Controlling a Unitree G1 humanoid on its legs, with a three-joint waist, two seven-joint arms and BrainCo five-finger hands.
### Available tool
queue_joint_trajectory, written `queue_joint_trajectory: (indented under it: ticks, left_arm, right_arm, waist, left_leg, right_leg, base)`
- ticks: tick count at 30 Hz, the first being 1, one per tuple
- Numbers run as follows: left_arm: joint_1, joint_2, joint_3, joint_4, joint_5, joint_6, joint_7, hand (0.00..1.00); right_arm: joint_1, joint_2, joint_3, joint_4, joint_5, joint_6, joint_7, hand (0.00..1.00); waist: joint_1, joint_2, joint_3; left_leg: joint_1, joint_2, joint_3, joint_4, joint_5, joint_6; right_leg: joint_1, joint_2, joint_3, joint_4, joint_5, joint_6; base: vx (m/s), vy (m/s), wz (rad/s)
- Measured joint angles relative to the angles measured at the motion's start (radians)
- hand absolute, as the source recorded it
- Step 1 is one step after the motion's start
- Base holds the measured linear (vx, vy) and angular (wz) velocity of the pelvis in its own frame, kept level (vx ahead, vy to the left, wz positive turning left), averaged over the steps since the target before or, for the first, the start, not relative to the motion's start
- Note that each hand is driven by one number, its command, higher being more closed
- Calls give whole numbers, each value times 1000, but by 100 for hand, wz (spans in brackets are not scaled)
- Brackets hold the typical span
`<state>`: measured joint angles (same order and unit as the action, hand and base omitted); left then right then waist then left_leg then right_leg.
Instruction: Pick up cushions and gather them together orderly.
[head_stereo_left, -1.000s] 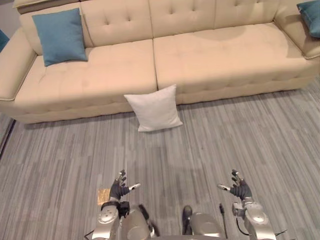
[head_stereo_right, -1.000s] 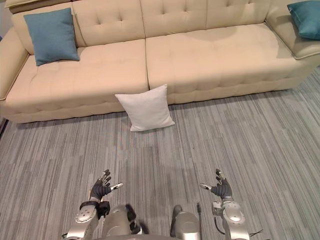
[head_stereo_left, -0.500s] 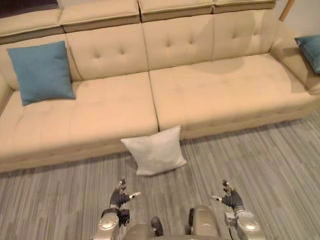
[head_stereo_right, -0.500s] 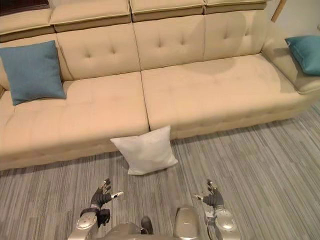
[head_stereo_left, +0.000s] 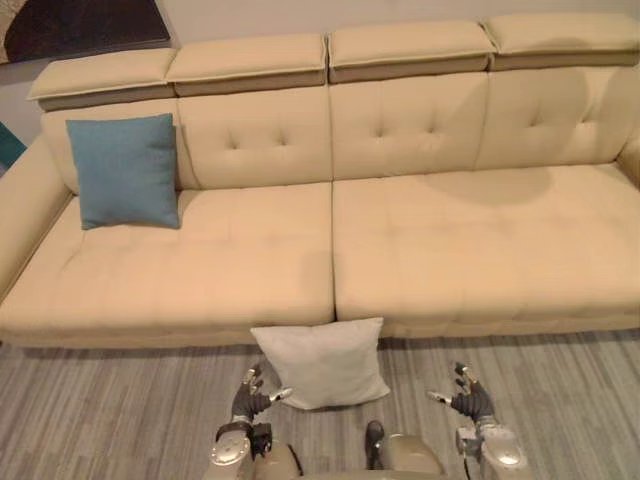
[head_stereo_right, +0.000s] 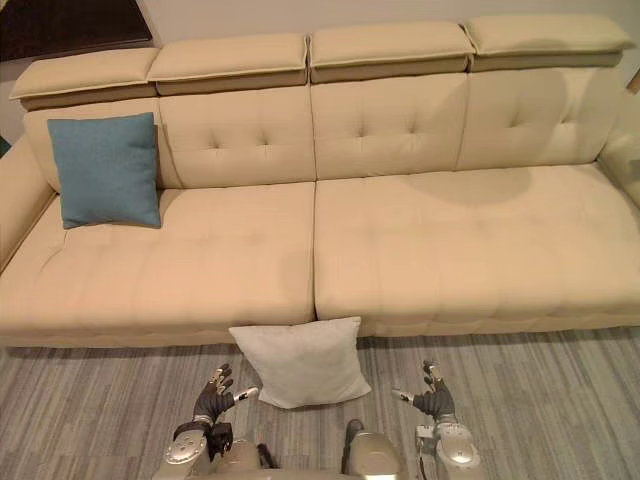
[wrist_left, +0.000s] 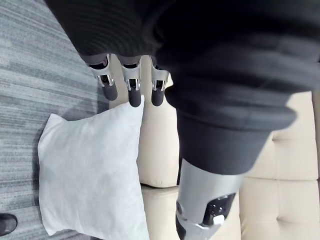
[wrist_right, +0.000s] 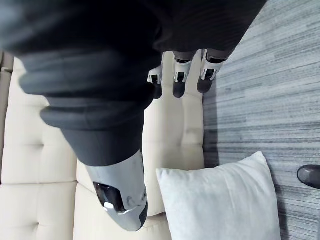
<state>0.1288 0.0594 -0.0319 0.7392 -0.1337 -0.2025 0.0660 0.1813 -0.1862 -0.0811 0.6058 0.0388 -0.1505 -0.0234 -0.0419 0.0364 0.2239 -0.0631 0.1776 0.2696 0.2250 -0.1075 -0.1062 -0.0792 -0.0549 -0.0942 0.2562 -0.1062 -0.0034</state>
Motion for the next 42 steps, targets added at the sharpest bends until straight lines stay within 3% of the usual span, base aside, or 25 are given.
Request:
queue_joint_trajectory:
  ticks: [1, 5, 7, 14, 17, 23, 27, 35, 36, 37, 42]
  left_arm:
    - [-1, -4, -1, 4, 0, 0, 0, 0]
    - [-72, 38, -7, 8, 0, -3, 2, 0]
    - [-110, 59, -9, 7, -2, -3, 4, 0]
    - [-311, 134, -2, -5, -38, -29, 90, 0]
    - [-440, 141, 60, -4, -123, -49, 139, 0]
    - [-651, 148, 192, -3, -192, -59, 177, 0]
    - [-757, 150, 236, -6, -232, -59, 188, 0]
    - [-876, 141, 232, -44, -270, -68, 205, 0]
    - [-894, 133, 226, -43, -269, -67, 205, 100]
    - [-903, 128, 220, -43, -269, -67, 205, 100]
    - [-988, 105, 190, -43, -270, -56, 236, 100]
  right_arm:
    - [-3, -8, 1, 4, 0, 0, 0, 0]
    - [-49, 15, 35, 9, -6, 0, -11, 0]
    - [-85, 15, 53, 9, -13, -1, -25, 0]
    - [-233, 2, 44, 10, -35, -1, -116, 0]
    - [-374, -23, 42, 33, 3, -1, -159, 0]
    - [-655, -61, 38, 50, 79, -2, -214, 0]
    - [-867, -71, 47, 58, 111, -2, -238, 0]
    - [-1128, -57, 131, 57, 112, -6, -281, 0]
    - [-1150, -42, 138, 57, 111, -5, -285, 0]
    - [-1162, -33, 137, 57, 111, -5, -288, 100]
    - [-1192, 9, 129, 57, 124, 0, -327, 100]
  waist:
    - [1, 26, 1]
    - [2, -33, 44]
    - [1, -41, 73]
    - [12, -38, 190]
    - [18, -38, 243]
    - [31, -38, 317]
    - [33, -37, 325]
    - [37, -36, 326]
    - [37, -36, 326]
    - [38, -36, 326]
    - [26, -36, 326]
  left_leg:
    - [7, 1, -4, -33, 68, 13]
    - [-27, -60, 43, -36, 50, 34]
    - [-71, -68, 56, 5, 29, 52]
    - [-341, -2, 59, 310, -100, 77]
    - [-539, 35, 50, 460, -149, 91]
    - [-864, 86, 22, 663, -166, 118]
    - [-1063, 105, 0, 772, -168, 122]
    - [-1255, 138, -16, 860, -166, 125]
    - [-1270, 138, -17, 864, -164, 127]
    - [-1275, 138, -18, 865, -162, 130]
    - [-1290, 137, -21, 866, -153, 141]
  right_leg:
    - [-13, 13, 18, 23, -18, 18]
    - [-111, -50, 68, 114, -59, 60]
    - [-158, -61, 87, 138, -61, 67]
    - [-384, -61, 102, 322, -100, 74]
    - [-577, -48, 118, 440, -118, 72]
    - [-890, -34, 124, 628, -137, 61]
    - [-1089, -31, 125, 742, -146, 56]
    - [-1279, -27, 116, 835, -146, 57]
    - [-1293, -27, 116, 842, -145, 57]
    - [-1298, -28, 115, 842, -145, 56]
    - [-1309, -32, 107, 845, -140, 48]
  base:
    - [220, 248, -33]
    - [75, 180, -20]
    - [-7, 97, -19]
    - [-79, 44, -5]
    - [-164, 5, -8]
    - [-115, -19, 2]
    - [-109, -43, 6]
    - [-93, -37, 3]
    - [-48, -27, 2]
    - [-37, -15, 4]
    - [-12, 1, 2]
